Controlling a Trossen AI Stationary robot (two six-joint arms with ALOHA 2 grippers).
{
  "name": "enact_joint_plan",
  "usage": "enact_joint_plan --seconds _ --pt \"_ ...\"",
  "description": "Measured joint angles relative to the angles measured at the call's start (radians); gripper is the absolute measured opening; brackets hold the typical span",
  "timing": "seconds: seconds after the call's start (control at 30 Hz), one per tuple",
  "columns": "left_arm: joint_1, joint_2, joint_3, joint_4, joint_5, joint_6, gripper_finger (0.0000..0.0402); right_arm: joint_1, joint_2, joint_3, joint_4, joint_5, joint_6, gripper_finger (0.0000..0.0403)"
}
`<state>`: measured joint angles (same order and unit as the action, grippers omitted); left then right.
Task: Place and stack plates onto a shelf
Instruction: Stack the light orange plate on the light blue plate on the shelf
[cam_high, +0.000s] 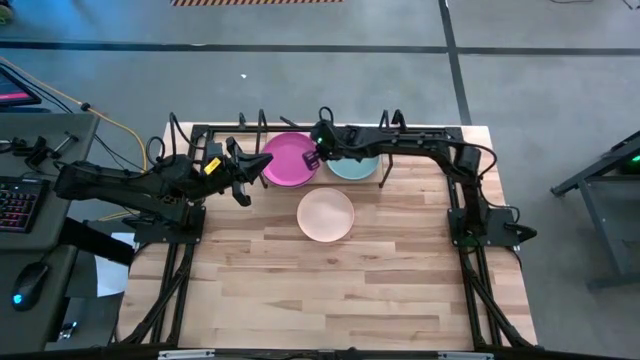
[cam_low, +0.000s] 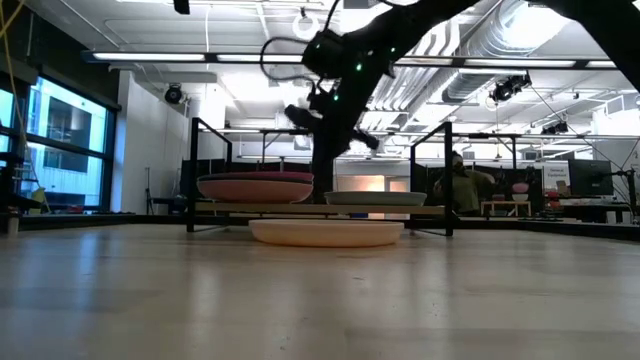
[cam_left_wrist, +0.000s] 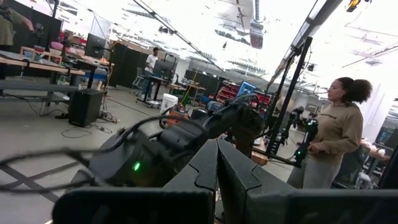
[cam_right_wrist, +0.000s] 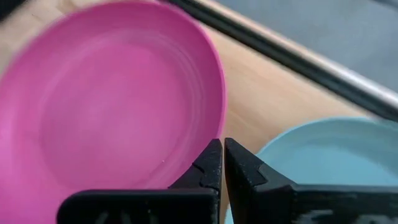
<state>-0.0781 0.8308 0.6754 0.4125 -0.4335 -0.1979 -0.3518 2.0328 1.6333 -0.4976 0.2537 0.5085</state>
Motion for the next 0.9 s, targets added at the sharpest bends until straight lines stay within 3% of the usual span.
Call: enact_joint_plan --seconds 0.27,0.4,0.67,0.77,0.9 --pt "0.0 0.0 0.0 -0.012 0.0 0.016 0.0 0.004 -0.168 -0.011 -0.145 -0.031 -0.22 0.0" --pt "0.0 0.0 0.0 -0.03 0.0 0.018 0.0 0.019 -0.334 -0.152 -0.117 -0.044 -0.247 0.0" --pt "0.0 0.0 0.0 -0.033 0.0 0.023 0.0 0.135 -0.795 -0.622 0.205 -0.143 -0.074 0.0" --pt "0.0 0.0 0.0 -0.034 0.0 0.043 0.0 0.2 -0.933 -0.746 0.397 -0.179 -0.038 0.0" --pt "0.0 0.0 0.0 -0.034 0.0 0.046 0.0 0.262 -1.046 -0.842 0.576 -0.148 -0.037 0.0"
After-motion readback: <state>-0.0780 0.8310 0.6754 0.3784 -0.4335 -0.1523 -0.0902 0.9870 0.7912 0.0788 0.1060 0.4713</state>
